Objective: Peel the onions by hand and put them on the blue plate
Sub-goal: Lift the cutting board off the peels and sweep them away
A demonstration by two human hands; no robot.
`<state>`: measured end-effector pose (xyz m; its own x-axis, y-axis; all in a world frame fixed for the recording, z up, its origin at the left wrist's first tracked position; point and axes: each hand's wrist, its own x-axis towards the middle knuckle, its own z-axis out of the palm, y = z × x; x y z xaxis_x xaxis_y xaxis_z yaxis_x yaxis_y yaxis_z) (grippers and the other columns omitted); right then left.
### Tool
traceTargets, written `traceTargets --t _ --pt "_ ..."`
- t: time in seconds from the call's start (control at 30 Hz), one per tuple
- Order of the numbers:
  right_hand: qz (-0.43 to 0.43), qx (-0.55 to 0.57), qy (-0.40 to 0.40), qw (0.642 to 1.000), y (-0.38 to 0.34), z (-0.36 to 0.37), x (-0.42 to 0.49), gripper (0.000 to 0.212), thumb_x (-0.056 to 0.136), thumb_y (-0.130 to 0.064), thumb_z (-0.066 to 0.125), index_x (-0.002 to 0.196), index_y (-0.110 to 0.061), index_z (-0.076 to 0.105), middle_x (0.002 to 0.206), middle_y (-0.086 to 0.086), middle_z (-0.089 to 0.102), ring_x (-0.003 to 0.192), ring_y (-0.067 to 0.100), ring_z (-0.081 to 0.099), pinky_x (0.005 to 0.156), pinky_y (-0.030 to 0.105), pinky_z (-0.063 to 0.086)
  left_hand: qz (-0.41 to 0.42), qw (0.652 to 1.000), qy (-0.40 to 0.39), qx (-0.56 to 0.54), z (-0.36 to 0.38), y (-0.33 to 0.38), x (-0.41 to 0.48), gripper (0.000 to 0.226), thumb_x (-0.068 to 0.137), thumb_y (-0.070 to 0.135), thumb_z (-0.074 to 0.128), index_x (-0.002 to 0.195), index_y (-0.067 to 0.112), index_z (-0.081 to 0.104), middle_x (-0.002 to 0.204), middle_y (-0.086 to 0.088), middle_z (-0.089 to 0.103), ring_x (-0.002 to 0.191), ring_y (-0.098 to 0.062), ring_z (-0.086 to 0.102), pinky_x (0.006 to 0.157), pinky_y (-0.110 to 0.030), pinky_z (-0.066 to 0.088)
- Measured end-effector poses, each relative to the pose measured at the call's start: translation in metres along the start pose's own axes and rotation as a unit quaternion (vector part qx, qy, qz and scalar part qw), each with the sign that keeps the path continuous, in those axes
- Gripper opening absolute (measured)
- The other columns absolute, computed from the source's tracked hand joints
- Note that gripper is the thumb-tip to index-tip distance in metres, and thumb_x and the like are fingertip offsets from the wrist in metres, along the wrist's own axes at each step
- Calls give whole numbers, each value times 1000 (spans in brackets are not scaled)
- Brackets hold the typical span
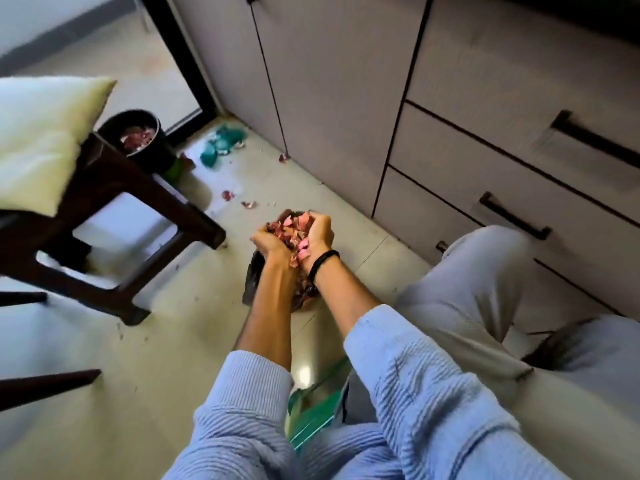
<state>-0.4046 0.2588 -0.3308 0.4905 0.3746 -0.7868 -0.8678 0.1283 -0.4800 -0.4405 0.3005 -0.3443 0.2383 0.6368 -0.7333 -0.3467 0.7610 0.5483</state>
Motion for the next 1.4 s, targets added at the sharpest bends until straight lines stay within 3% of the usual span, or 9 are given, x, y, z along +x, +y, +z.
traceTargets --t 0.07,0.17,0.27,0.37,0.5,0.7,0.9,1.27,1.4 --pt "31 -29 -12 999 8 -4 3 41 98 -11 31 60 -8 47 41 7 53 27 16 49 31 17 39 -10 999 51 8 -18 -6 19 50 92 26 36 68 8 75 82 -16 75 85 -32 70 76 -35 59" --pt "54 -4 -17 998 26 -7 25 49 100 -15 21 60 -8 49 48 10 56 36 21 56 46 26 51 -31 994 100 38 -35 -13 46 43 85 28 37 101 7 72 117 -18 71 108 -35 66 95 -41 55" --pt "71 -22 -13 997 40 -5 41 54 103 -32 21 113 -3 65 118 24 63 100 38 63 99 48 42 -62 990 111 58 -48 -17 67 54 91 35 34 124 6 64 126 -19 64 119 -39 58 110 -48 43" --pt "131 -20 -25 991 44 -11 51 59 103 -47 23 133 -6 53 134 23 55 135 40 44 107 46 35 -78 986 130 62 -52 -11 60 57 93 41 33 132 8 58 129 -19 61 119 -39 54 112 -52 38" --pt "132 -16 0 991 53 -23 69 59 102 -55 26 116 -9 61 122 20 60 105 36 59 114 51 34 -99 983 137 70 -60 -10 68 53 97 42 28 127 10 58 122 -15 58 109 -34 50 109 -53 33" --pt "137 -38 33 989 58 -34 87 55 103 -50 31 141 -15 50 141 14 54 126 31 52 68 33 45 -101 980 139 97 -63 -15 79 51 97 42 28 126 14 60 117 -11 53 98 -31 48 99 -52 38" --pt "135 -30 12 990 61 -41 90 57 105 -47 27 150 -14 39 154 12 41 142 28 36 115 40 25 -98 984 122 89 -63 -22 75 51 99 43 31 129 14 59 128 -12 55 109 -31 50 106 -48 39" --pt "109 -40 14 993 53 -46 87 61 99 -53 36 151 -21 38 157 8 37 142 26 35 114 44 25 -91 984 126 91 -54 -27 67 52 96 50 32 125 17 60 130 -8 53 111 -32 48 106 -51 38" --pt "89 -60 13 994 44 -54 95 64 96 -53 42 150 -19 40 158 7 36 143 26 34 115 45 24 -72 984 143 80 -37 -27 54 55 99 47 35 141 14 46 126 -7 49 110 -32 46 94 -44 41"
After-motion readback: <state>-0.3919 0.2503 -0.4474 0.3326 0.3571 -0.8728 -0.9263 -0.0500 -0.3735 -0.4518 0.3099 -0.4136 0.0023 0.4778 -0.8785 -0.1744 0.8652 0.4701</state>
